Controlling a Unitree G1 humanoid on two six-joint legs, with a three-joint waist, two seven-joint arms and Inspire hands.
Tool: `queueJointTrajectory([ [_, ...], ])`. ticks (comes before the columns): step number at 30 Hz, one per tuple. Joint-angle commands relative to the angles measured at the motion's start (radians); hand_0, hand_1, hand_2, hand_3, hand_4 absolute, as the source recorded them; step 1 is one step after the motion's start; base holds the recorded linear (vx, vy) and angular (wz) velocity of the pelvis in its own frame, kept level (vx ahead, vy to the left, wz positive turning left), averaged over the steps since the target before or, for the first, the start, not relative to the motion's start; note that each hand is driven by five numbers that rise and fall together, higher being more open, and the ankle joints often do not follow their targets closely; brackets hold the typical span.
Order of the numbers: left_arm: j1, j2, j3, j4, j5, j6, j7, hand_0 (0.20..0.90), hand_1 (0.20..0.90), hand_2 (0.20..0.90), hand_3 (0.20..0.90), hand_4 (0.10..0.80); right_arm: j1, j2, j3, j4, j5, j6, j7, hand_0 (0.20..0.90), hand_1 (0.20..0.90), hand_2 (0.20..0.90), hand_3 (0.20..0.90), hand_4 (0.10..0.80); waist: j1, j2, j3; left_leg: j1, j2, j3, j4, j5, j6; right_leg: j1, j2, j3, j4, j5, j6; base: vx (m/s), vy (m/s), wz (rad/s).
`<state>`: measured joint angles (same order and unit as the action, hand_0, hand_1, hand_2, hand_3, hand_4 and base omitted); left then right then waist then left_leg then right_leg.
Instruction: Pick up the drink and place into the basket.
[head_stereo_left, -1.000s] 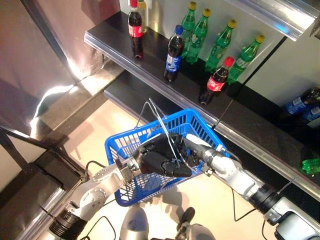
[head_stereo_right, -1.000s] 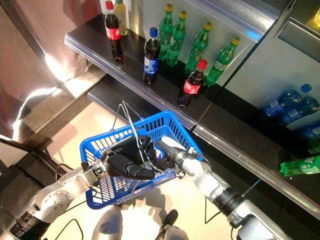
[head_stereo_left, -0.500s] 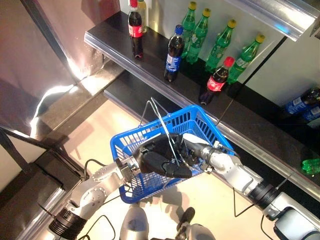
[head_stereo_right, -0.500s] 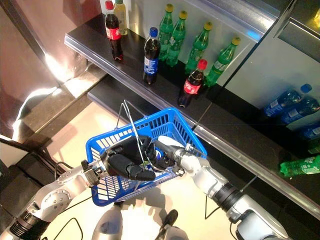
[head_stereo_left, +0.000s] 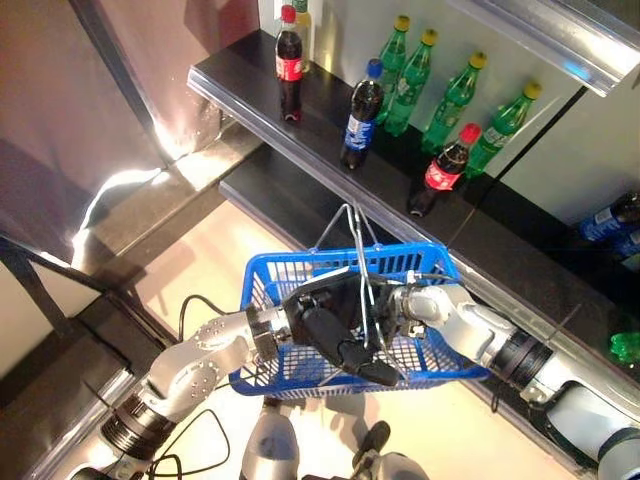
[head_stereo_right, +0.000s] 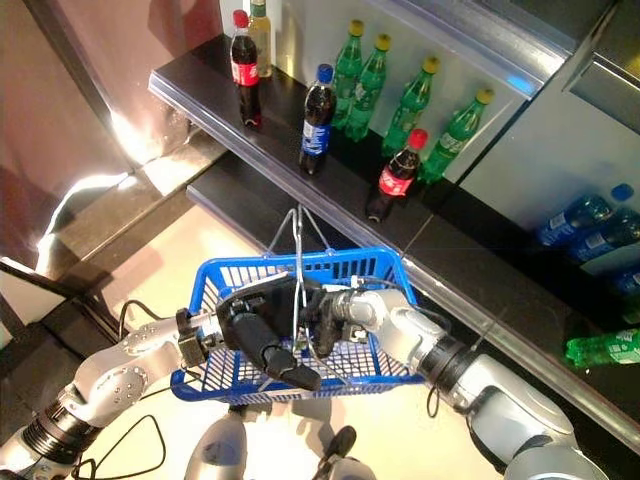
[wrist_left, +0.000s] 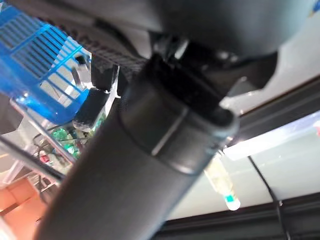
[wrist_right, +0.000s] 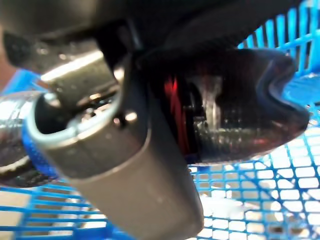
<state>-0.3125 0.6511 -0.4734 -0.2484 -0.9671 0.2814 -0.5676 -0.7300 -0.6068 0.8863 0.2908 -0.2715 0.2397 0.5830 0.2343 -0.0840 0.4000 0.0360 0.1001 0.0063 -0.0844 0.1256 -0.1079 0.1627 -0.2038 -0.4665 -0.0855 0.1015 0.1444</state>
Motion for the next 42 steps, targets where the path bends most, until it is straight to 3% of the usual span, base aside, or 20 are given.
queueJointTrajectory([
  [1,-0.082,-0.199,-0.067,-0.214,-0.099,-0.150,-0.162,0.300,0.300,0.300,0.200,0.100,-0.051,0.090,0.079,0.114,0.049,-0.018,0.016,0.300,0.300,0.300,0.200,0.100,0.004,-0.034,-0.353,0.021,-0.013,0.044,-0.003,-0.064,0.007,0.071,-0.007,-0.009,-0.002,-0.059,0.036,0.000,0.000,0.00],
  [19,-0.079,-0.264,-0.072,-0.241,-0.074,-0.107,-0.170,0.300,0.300,0.300,0.200,0.100,-0.026,0.233,0.044,0.381,-0.104,0.041,0.123,0.300,0.300,0.300,0.200,0.100,0.033,-0.035,-0.351,0.020,-0.014,0.034,-0.003,-0.066,0.011,0.075,-0.003,-0.020,0.000,-0.064,0.030,0.004,0.000,0.02],
  [20,-0.078,-0.265,-0.071,-0.244,-0.074,-0.105,-0.170,0.300,0.300,0.300,0.200,0.100,-0.025,0.239,0.043,0.389,-0.108,0.045,0.127,0.373,0.373,0.373,0.285,0.185,0.035,-0.035,-0.350,0.020,-0.014,0.034,-0.003,-0.066,0.011,0.075,-0.002,-0.020,0.000,-0.064,0.029,0.000,0.000,0.00],
  [21,-0.077,-0.268,-0.070,-0.244,-0.073,-0.103,-0.170,0.300,0.300,0.300,0.200,0.100,-0.024,0.245,0.040,0.398,-0.116,0.050,0.131,0.521,0.521,0.521,0.458,0.358,0.036,-0.035,-0.350,0.020,-0.014,0.033,-0.003,-0.066,0.011,0.076,-0.002,-0.021,0.000,-0.065,0.029,0.000,0.000,0.00],
  [22,-0.078,-0.271,-0.069,-0.246,-0.072,-0.100,-0.168,0.300,0.300,0.300,0.200,0.100,-0.021,0.251,0.036,0.407,-0.125,0.048,0.133,0.549,0.549,0.549,0.491,0.391,0.036,-0.036,-0.350,0.020,-0.014,0.033,-0.003,-0.066,0.011,0.075,-0.002,-0.021,-0.001,-0.065,0.029,0.000,0.000,0.00],
  [24,-0.071,-0.278,-0.066,-0.250,-0.066,-0.094,-0.171,0.300,0.300,0.300,0.200,0.100,-0.018,0.259,0.033,0.415,-0.135,0.056,0.139,0.688,0.688,0.688,0.653,0.553,0.038,-0.036,-0.349,0.020,-0.014,0.033,-0.003,-0.067,0.012,0.076,-0.001,-0.022,-0.001,-0.065,0.028,0.000,0.000,0.00],
  [25,-0.069,-0.282,-0.066,-0.251,-0.061,-0.092,-0.172,0.300,0.300,0.300,0.200,0.100,-0.017,0.264,0.031,0.420,-0.141,0.060,0.140,0.900,0.900,0.900,0.900,0.800,0.039,-0.037,-0.348,0.021,-0.013,0.033,-0.003,-0.066,0.012,0.076,-0.001,-0.024,-0.001,-0.064,0.028,0.000,0.000,0.00],
  [42,-0.052,-0.294,-0.049,-0.262,-0.056,-0.076,-0.180,0.300,0.300,0.300,0.200,0.100,-0.018,0.292,0.014,0.449,-0.172,0.065,0.143,0.900,0.900,0.900,0.900,0.800,0.042,-0.034,-0.344,0.021,-0.013,0.037,-0.003,-0.066,0.015,0.073,-0.001,-0.024,0.000,-0.063,0.025,0.000,0.000,0.00],
])
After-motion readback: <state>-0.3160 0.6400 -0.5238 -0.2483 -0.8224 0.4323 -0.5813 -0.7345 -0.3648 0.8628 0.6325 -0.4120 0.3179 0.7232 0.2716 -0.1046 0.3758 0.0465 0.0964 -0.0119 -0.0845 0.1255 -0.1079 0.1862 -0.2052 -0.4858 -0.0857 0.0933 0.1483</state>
